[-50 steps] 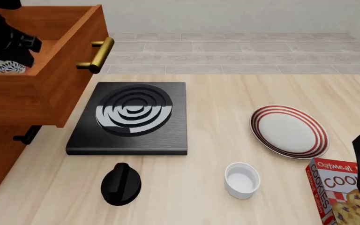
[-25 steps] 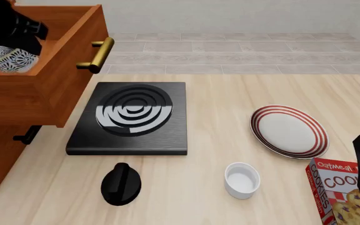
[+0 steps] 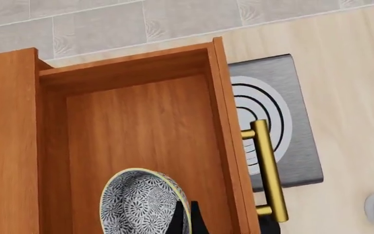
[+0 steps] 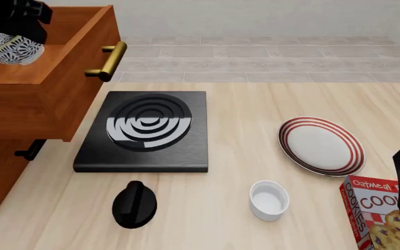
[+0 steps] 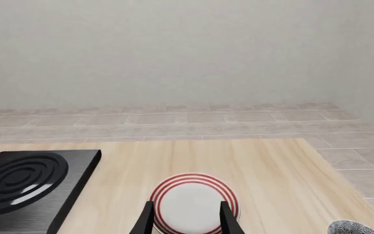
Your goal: Pick the akita bowl in the top layer of the wooden cabinet and place it on the plate.
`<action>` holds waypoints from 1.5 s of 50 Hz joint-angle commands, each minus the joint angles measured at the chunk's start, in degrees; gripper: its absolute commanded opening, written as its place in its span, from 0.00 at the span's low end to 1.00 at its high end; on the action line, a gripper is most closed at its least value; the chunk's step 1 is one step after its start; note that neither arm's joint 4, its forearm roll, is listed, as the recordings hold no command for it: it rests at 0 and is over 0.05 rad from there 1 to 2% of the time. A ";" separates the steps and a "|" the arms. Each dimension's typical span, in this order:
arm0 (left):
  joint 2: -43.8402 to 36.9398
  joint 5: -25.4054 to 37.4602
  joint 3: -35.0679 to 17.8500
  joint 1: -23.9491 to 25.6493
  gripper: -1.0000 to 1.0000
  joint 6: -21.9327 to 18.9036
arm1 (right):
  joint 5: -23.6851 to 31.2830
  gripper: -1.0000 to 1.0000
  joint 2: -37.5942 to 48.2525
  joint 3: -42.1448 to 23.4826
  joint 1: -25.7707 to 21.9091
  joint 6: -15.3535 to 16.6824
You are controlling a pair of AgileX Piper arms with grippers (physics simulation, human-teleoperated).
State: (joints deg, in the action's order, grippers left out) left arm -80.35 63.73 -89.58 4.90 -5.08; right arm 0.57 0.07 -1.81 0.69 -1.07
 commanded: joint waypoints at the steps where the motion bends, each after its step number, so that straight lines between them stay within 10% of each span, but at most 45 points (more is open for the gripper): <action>1: 0.47 0.15 -1.87 1.14 0.00 0.61 | -0.08 1.00 -0.01 -0.01 0.11 0.05; 57: -8.39 6.05 -31.58 5.57 0.00 -2.12 | -0.31 1.00 0.00 0.03 0.12 0.26; 75: -9.39 2.92 -31.74 10.62 0.00 -0.22 | -0.31 1.00 -0.01 0.20 -0.08 0.53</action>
State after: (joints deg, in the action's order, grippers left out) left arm -89.07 67.92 -120.05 12.88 -5.93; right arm 0.23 0.05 -1.68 0.68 -0.67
